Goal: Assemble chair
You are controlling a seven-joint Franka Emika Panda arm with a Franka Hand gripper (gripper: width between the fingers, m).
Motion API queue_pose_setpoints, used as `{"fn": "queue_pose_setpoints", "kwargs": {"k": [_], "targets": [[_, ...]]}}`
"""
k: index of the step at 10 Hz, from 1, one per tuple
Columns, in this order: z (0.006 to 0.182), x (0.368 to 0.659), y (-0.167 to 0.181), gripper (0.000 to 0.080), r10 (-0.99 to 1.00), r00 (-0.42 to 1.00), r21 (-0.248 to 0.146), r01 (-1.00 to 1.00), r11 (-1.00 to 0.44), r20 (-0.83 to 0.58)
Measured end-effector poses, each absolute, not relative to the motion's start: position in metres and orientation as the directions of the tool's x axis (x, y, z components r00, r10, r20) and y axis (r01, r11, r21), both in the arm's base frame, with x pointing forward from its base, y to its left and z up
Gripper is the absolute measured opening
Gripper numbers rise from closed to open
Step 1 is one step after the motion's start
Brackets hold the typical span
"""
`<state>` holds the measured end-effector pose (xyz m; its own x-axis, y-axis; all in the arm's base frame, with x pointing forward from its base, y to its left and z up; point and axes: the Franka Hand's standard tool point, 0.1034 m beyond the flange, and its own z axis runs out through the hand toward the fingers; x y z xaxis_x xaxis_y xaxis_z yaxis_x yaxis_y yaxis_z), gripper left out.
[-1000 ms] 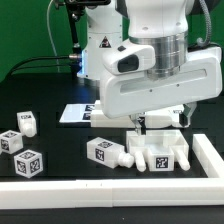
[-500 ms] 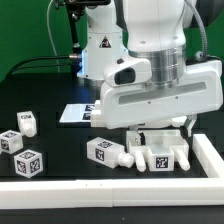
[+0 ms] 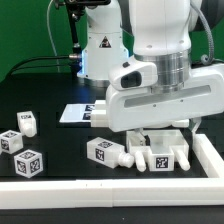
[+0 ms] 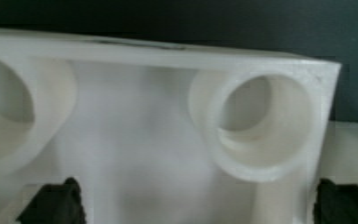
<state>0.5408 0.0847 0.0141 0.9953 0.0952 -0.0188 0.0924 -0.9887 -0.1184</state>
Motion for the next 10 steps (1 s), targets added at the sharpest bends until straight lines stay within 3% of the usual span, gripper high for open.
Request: {"fn": "queue_pose_setpoints", "kwargs": {"k": [3,4,6,7,8,9,10], "targets": [[0.011,0.539,0.085,0.0640,0.095,0.995,-0.118,0.092,-0.989,-0.022],[0.011,0.539,0.085,0.0462,0.095,0.995,-0.118,0.092,-0.989,-0.022],[0.011,0.539,0.085,0.0189,0.095,0.995,-0.118,0.092,-0.989,-0.022],[0.011,0.539,0.085,0.0189,0.095,0.995,-0.118,0.092,-0.989,-0.022],[0.011,0.540,0.085,0.0041,0.095,0.995,-0.118,0.092,-0.989,-0.021],[0.013,0.541,0.084,0.0035,0.096,0.995,-0.118,0.093,-0.989,-0.017],[0.027,0.543,0.082,0.0029,0.144,0.989,-0.120,0.142,-0.983,-0.013]]}}
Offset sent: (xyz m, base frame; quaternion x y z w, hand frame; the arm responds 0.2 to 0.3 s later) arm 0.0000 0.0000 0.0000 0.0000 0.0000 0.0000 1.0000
